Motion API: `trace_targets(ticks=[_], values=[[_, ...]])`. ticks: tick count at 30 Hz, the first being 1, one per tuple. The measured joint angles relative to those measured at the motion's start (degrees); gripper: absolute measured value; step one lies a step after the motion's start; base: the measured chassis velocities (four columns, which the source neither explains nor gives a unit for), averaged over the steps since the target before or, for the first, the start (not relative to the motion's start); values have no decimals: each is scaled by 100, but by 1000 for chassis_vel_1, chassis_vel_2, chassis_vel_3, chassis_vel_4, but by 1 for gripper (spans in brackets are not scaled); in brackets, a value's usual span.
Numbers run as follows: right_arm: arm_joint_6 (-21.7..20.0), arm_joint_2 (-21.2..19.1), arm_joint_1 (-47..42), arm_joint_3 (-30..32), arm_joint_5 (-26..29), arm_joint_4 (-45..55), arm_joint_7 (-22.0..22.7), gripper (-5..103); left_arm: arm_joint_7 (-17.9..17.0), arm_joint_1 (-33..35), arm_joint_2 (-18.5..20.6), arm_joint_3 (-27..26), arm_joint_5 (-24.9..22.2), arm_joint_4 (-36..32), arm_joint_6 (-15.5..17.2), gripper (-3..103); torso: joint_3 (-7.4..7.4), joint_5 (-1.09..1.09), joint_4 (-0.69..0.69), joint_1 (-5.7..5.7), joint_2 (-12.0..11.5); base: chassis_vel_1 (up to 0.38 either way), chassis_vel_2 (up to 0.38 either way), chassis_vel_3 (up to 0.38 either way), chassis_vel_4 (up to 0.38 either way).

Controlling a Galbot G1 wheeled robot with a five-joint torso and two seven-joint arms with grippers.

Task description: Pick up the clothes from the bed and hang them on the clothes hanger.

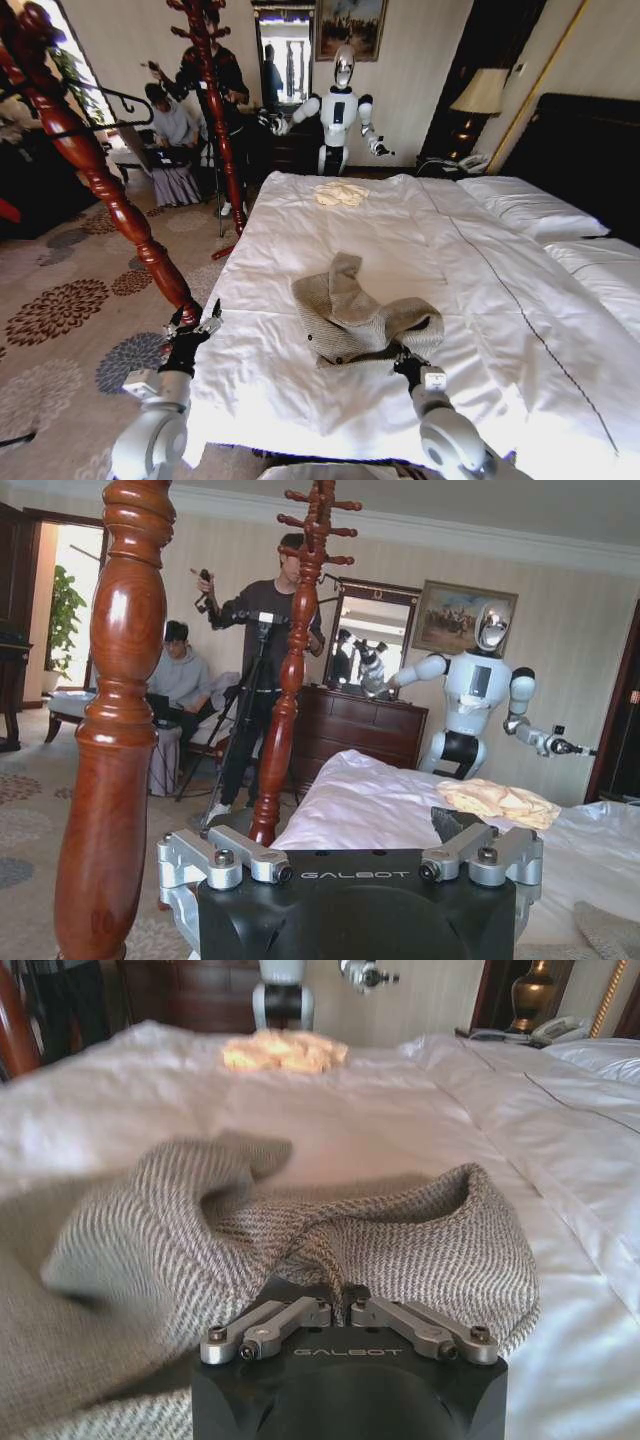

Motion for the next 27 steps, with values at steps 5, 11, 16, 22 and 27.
trace_targets(ticks=[5,11,16,22,27], values=[[189,-245,235,637,1698,690,-183,4,0,-15,3,24,0,-4,-11,100,0,0,1,0,0,0,0,0,0],[413,-557,449,1310,2927,1352,-619,4,1,-9,8,27,-4,-57,-40,100,0,-1,0,0,0,0,0,0,0],[725,-1040,676,2103,3529,1391,-1103,4,2,36,30,-7,-34,-138,-73,100,0,1,0,0,0,0,0,0,0],[776,-1830,1209,3320,4637,1076,-1166,4,3,87,59,-65,-92,-228,-105,100,0,0,2,0,0,0,0,0,0],[417,-1962,1111,3302,4674,824,-806,4,3,83,13,-22,-77,-208,-131,100,0,-3,1,0,0,0,0,0,0]])
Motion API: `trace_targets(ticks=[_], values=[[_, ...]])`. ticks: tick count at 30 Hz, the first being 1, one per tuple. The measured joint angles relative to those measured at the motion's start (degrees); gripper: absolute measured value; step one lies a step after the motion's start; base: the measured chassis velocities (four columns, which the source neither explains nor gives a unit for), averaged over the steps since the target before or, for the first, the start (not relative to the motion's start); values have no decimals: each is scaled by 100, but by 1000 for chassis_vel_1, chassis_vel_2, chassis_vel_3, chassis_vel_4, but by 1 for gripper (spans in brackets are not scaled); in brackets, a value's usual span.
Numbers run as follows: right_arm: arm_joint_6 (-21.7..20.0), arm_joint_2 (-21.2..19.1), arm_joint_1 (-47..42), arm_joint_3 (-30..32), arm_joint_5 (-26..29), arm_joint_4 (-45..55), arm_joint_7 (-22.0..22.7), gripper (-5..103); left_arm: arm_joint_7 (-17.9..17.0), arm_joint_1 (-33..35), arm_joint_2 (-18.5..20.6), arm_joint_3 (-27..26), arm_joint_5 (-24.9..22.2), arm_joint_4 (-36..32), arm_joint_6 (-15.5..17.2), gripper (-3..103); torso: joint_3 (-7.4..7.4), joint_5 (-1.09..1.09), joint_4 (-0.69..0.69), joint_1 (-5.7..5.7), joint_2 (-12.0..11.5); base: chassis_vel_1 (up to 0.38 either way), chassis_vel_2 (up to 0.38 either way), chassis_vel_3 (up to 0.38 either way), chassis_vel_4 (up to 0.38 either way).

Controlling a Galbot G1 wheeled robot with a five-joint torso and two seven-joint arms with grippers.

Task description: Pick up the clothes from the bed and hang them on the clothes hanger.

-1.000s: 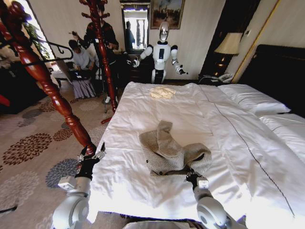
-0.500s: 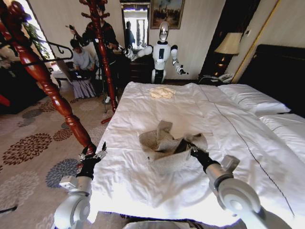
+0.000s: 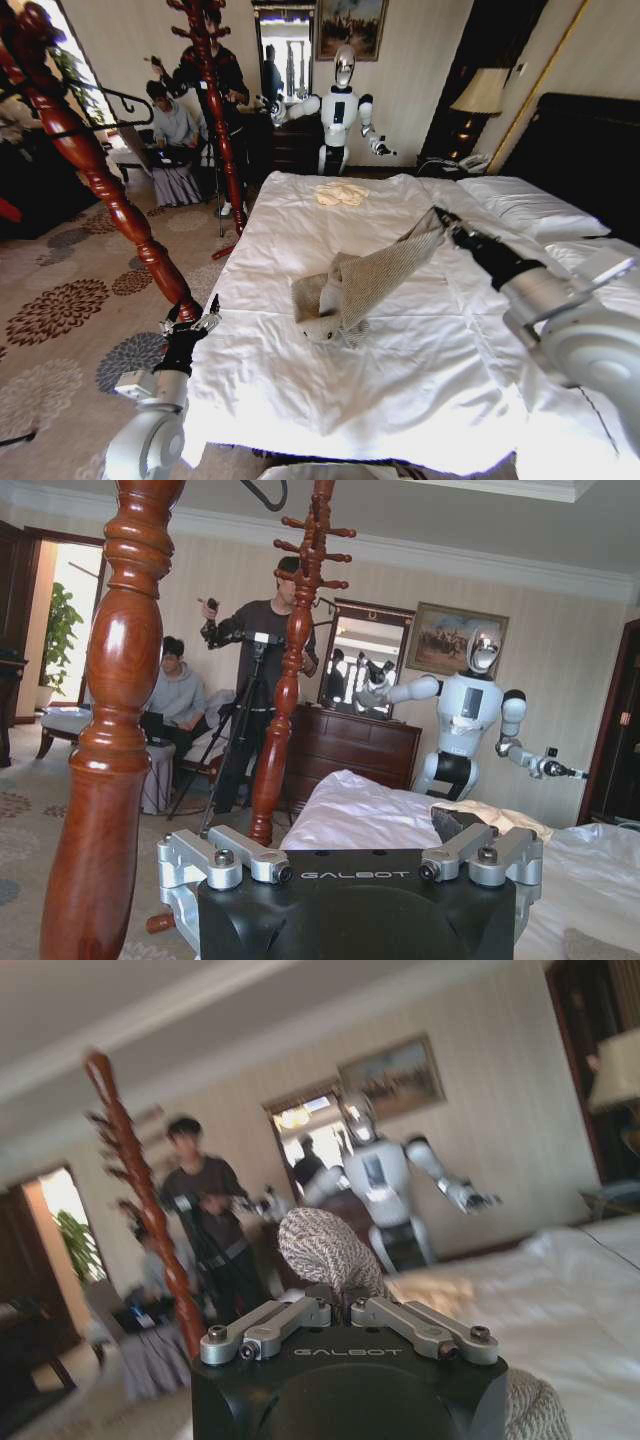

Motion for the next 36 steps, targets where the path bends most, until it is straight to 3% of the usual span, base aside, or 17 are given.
trace_targets(ticks=[3,5,10,19,23,25,28,31,34,36], values=[[-225,140,-149,-274,-248,-110,203,4,0,-11,-26,32,23,5,-2,100,0,2,0,0,0,0,0,0,0],[-449,478,-276,-734,-717,-428,349,4,1,-8,-53,63,43,5,-4,100,0,4,-2,0,0,0,0,0,0],[-607,896,-189,-1407,-1458,-1205,470,4,3,39,-10,-1,45,19,-41,100,0,2,1,0,0,0,0,0,0],[-829,1190,-55,-1807,-2707,-2923,1110,4,2,-56,-4,30,33,164,-47,100,0,3,0,0,0,0,0,0,0],[-883,1229,-130,-1783,-2731,-3056,1328,2,2,-118,-16,86,37,260,-46,100,0,3,0,0,0,0,0,0,0],[-883,1239,-165,-1762,-2720,-3028,1372,7,2,-135,-23,106,44,288,-46,100,0,2,0,0,0,0,0,0,0],[-893,1263,-304,-1671,-2512,-2622,1581,23,1,-173,-37,146,61,359,-41,100,0,1,-2,0,0,0,0,0,0],[-896,1288,-322,-1616,-2271,-2294,1751,27,1,-181,-36,147,63,379,-40,100,0,1,-1,0,0,0,0,0,0],[-896,1312,-263,-1572,-2001,-1877,1965,44,1,-186,-9,117,59,392,-40,100,0,0,1,0,0,0,0,0,0],[-896,1307,-248,-1577,-2002,-1833,1982,44,1,-187,0,106,57,392,-39,100,0,0,1,0,0,0,0,0,0]])
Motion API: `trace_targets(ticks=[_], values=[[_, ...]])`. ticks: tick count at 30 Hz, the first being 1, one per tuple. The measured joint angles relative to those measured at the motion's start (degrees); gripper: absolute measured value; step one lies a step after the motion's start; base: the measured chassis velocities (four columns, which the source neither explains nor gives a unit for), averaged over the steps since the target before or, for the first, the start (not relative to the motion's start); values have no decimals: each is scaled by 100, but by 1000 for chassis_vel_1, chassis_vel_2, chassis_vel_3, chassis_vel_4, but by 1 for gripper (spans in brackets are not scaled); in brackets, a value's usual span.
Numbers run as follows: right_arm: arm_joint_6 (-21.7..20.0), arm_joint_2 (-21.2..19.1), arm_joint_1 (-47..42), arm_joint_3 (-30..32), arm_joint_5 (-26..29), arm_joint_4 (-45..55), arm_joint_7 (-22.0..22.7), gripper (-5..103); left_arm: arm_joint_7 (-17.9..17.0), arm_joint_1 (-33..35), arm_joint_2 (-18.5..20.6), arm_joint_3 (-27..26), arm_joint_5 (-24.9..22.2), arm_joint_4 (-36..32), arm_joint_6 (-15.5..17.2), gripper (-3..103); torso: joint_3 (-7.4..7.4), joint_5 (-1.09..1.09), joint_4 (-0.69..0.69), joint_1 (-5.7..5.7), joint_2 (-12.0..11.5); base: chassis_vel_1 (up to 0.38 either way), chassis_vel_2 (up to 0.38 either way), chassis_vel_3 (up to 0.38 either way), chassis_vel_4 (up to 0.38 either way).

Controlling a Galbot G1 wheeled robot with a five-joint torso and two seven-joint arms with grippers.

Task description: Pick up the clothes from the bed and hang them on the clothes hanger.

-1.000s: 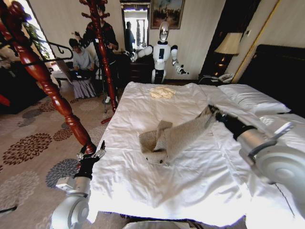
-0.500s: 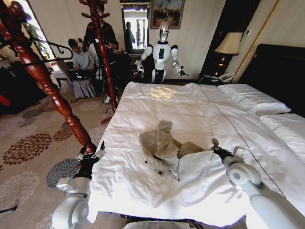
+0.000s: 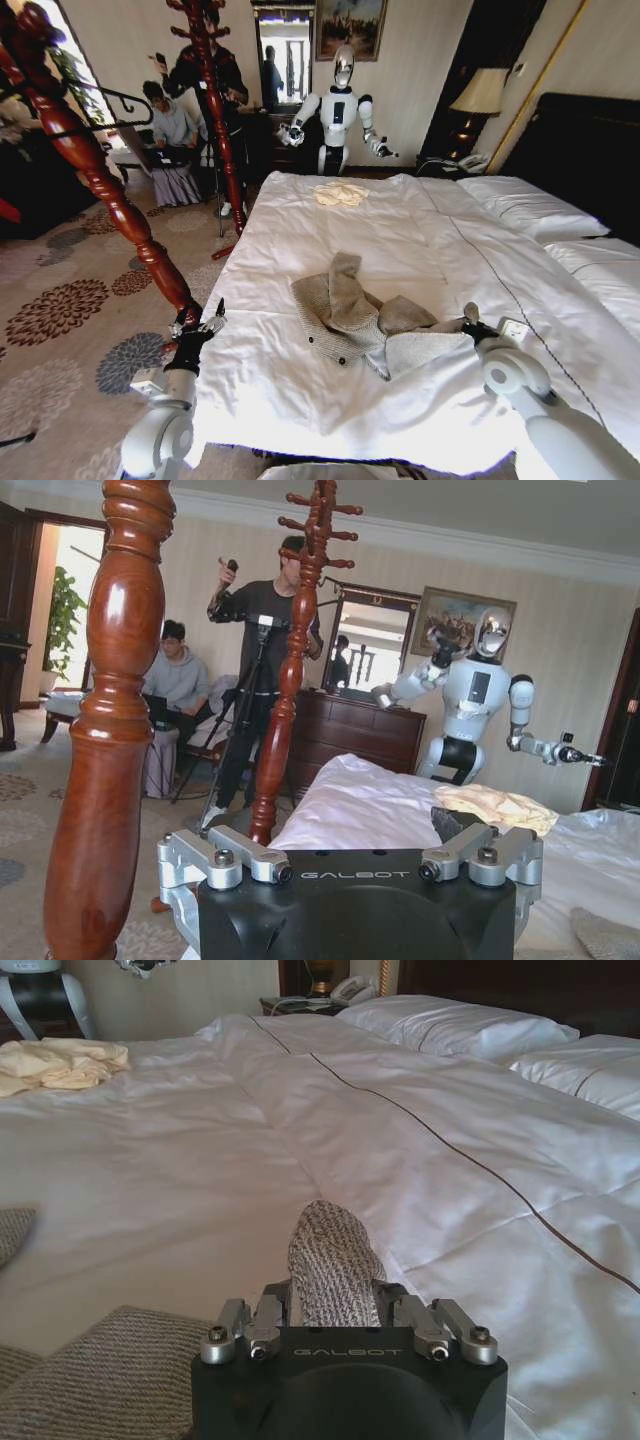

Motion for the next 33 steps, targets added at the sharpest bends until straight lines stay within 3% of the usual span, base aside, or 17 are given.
trace_targets(ticks=[6,14,24,33], values=[[1,-13,13,-71,-128,24,5,72,0,-1,18,-45,-22,-2,-4,100,0,1,-1,0,0,0,0,0,0],[-1,24,-14,-110,-534,-21,167,97,0,-5,24,-29,-26,22,-9,100,0,1,-1,0,0,0,0,0,0],[18,21,272,-303,-620,-289,378,100,3,42,-4,3,22,-14,-9,100,0,1,-1,1,0,0,0,0,0],[-52,139,517,-952,-1681,-953,440,100,3,151,-17,-24,89,-135,-9,100,0,3,-1,1,0,0,0,0,0]])
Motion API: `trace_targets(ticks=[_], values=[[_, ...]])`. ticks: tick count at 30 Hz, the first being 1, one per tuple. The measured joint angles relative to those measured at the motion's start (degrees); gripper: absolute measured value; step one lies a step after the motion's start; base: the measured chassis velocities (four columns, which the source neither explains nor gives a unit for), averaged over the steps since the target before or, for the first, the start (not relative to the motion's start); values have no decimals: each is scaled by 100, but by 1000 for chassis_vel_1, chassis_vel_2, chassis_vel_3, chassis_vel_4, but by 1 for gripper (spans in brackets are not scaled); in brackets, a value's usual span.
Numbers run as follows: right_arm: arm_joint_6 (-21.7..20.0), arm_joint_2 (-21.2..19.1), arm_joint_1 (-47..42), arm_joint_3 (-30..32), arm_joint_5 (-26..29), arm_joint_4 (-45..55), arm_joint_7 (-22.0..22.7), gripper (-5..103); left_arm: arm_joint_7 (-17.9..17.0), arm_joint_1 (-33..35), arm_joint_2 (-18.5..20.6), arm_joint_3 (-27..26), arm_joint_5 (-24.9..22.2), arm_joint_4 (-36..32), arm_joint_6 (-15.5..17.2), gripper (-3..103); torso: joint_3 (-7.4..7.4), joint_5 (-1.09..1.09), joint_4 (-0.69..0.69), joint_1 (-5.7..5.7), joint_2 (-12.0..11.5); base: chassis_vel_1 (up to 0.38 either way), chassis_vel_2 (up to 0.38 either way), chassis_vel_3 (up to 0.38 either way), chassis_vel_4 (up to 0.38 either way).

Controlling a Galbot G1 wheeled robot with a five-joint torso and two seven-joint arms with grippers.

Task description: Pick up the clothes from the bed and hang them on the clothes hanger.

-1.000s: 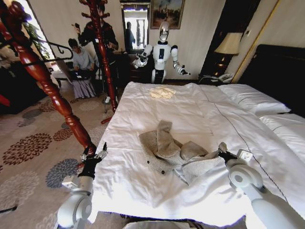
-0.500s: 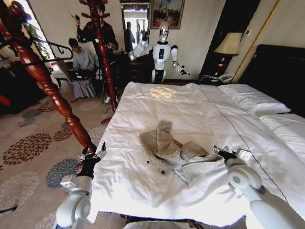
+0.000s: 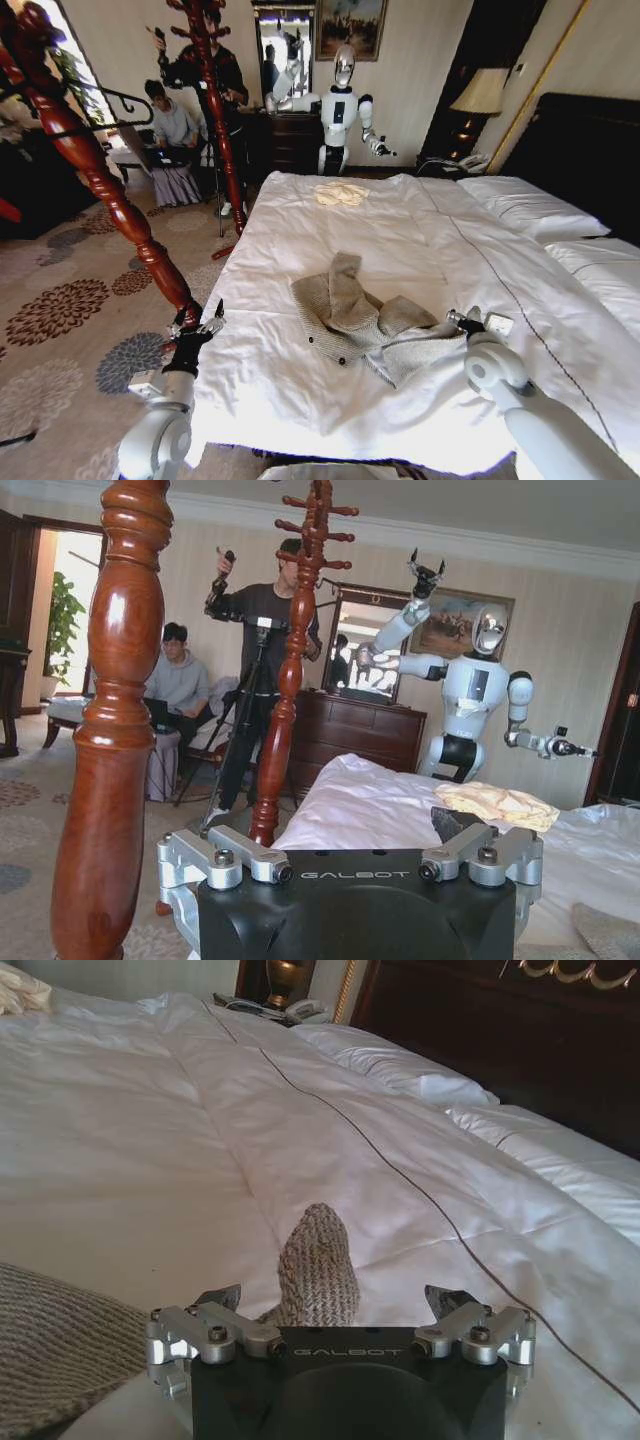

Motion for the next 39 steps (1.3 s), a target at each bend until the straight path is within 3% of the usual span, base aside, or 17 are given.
trace_targets(ticks=[2,7,12,15,19,22,25,29,34,39], values=[[0,10,-10,-22,-215,-50,-13,103,0,16,0,-21,1,-7,0,100,0,-1,0,0,0,0,0,0,0],[117,13,-107,51,-422,65,-108,90,0,23,-29,-2,43,0,0,100,0,-2,0,0,0,0,0,0,0],[242,2,-202,158,-445,178,-237,68,0,3,-117,81,146,48,-2,100,0,-1,0,0,0,0,0,0,0],[280,-16,-250,194,-351,221,-296,62,-1,-2,-139,98,173,51,-6,100,0,-1,0,0,0,0,0,0,0],[270,-64,-285,202,-290,134,-315,40,-1,-6,-130,76,176,50,-9,100,0,-1,0,0,0,0,0,0,0],[250,-77,-286,201,-284,56,-316,35,-1,4,-127,66,176,41,-12,100,0,-1,0,0,0,0,0,0,0],[244,-79,-298,200,-275,41,-316,19,-2,9,-127,60,175,32,-18,100,0,-1,0,0,0,0,0,0,0],[251,-90,-343,231,-254,156,-316,7,-2,4,-124,59,172,31,-22,100,0,-1,1,0,0,0,0,0,0],[333,-127,-449,321,-180,376,-380,1,-3,-18,-116,66,156,32,-23,100,0,-1,0,0,0,0,0,0,0],[703,-186,-504,486,366,836,-770,1,-4,-74,-21,70,12,36,-23,100,0,-1,0,0,0,0,0,0,0]])
